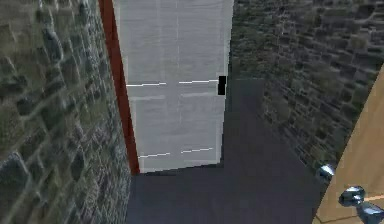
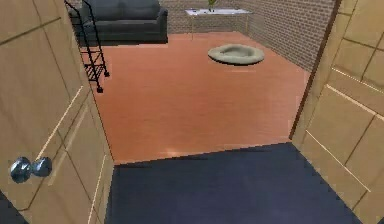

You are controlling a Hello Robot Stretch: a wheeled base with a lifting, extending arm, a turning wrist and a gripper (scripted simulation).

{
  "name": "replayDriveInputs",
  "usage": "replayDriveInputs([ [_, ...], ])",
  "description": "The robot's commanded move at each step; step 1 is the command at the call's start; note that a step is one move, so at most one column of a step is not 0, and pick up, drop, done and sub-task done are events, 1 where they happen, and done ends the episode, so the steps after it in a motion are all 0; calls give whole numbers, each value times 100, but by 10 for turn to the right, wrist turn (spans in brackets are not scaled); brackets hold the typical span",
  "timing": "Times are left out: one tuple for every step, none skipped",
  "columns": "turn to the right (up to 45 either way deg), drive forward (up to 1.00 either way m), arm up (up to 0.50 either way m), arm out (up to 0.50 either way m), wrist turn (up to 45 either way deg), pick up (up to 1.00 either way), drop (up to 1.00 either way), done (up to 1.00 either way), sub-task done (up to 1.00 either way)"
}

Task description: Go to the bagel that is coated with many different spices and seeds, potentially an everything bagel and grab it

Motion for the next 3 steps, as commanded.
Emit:
replayDriveInputs([
  [0, 75, 0, 0, 0, 0, 0, 0, 0],
  [330, 0, 0, 0, 0, 0, 0, 0, 0],
  [0, 100, 0, 0, 0, 0, 0, 0, 0],
])
